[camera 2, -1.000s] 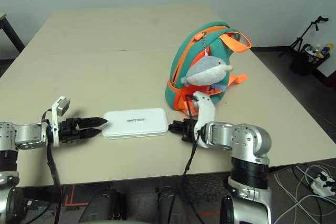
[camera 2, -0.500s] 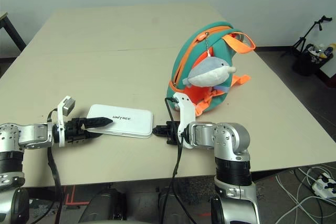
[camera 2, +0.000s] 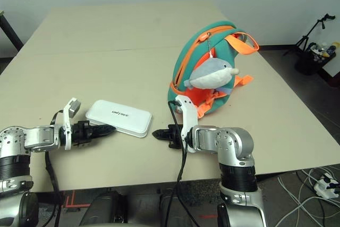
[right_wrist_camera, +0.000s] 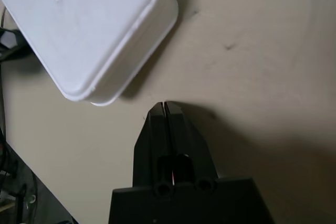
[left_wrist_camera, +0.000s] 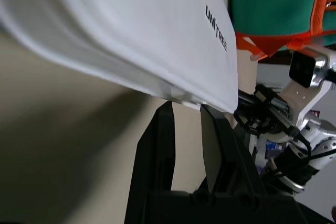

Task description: Put the pencil case into the backpack and zip it.

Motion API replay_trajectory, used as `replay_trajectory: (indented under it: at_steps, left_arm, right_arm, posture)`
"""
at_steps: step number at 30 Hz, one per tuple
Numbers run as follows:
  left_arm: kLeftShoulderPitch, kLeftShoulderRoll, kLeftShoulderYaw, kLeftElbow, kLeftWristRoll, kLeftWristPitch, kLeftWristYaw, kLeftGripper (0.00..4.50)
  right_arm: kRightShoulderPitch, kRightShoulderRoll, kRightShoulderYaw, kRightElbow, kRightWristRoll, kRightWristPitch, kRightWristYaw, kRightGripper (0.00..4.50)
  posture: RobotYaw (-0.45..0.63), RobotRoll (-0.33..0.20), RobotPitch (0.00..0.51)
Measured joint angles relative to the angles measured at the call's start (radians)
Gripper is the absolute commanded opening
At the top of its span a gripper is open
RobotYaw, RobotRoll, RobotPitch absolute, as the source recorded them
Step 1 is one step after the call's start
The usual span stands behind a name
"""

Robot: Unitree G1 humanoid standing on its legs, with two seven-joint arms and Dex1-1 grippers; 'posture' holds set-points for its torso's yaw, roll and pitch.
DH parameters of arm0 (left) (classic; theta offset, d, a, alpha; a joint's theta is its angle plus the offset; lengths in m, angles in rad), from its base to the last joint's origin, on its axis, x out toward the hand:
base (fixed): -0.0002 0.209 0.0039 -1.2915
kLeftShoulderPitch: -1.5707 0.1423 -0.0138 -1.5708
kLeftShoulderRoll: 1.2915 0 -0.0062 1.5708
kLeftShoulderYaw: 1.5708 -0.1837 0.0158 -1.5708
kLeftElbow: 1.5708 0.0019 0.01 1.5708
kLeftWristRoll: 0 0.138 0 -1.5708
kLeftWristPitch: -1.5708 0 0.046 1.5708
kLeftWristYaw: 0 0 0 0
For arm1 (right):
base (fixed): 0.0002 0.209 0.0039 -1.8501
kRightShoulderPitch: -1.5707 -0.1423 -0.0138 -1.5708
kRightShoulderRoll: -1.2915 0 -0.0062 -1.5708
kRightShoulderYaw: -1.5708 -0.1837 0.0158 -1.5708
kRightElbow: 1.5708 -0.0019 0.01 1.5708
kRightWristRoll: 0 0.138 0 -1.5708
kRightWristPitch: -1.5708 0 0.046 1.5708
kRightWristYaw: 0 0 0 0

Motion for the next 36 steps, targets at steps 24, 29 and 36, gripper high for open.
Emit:
replay_trajectory:
  at_steps: [24, 29, 36]
  left_arm:
    - [-0.419, 0.626, -0.59, 0.497, 0.306, -0.103, -0.901, 4.47]
    - [-0.545, 0.514, -0.732, 0.746, 0.572, -0.309, -1.115, 4.47]
    - [-0.602, 0.408, -0.746, 0.927, 0.771, -0.436, -1.265, 4.47]
  right_arm:
    - [-0.074, 0.128, -0.008, 0.047, -0.092, -0.035, -0.068, 0.0]
    - [-0.07, 0.162, -0.013, 0.033, -0.105, -0.052, -0.091, 0.0]
    - [-0.023, 0.167, -0.047, -0.031, -0.105, -0.044, -0.106, 0.0]
  posture:
    - [-0.02, 0.0, 0.052]
    - [-0.05, 0.0, 0.059]
    - [-0.06, 0.0, 0.07]
